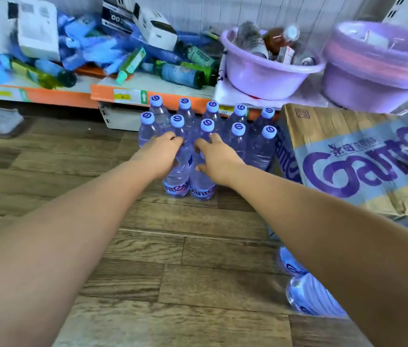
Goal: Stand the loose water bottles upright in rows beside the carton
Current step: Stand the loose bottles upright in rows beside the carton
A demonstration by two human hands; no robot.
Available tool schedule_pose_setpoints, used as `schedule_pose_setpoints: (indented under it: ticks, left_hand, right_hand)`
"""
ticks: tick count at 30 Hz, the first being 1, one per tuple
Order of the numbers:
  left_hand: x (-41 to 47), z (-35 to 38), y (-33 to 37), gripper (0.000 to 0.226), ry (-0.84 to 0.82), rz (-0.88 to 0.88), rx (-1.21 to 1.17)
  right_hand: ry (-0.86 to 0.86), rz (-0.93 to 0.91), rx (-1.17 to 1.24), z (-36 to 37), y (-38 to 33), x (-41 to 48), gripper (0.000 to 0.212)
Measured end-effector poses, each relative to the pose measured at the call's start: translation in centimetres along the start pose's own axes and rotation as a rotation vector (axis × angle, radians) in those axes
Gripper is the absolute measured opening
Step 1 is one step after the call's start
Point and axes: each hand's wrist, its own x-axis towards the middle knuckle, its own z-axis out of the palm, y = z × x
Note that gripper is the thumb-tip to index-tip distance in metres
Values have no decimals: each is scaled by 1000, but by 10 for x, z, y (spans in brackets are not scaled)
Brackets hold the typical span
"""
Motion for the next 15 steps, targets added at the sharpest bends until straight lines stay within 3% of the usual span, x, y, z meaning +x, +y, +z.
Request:
schedule_pose_setpoints:
  ticks: [6,15]
  left_hand:
    - [-12,-7,16,27,6,63,316]
    - [-31,-74,57,26,57,99,114]
  right_hand:
    - [62,-23,128,8,3,-24,24]
    - [260,-77,184,-66,14,-80,22]
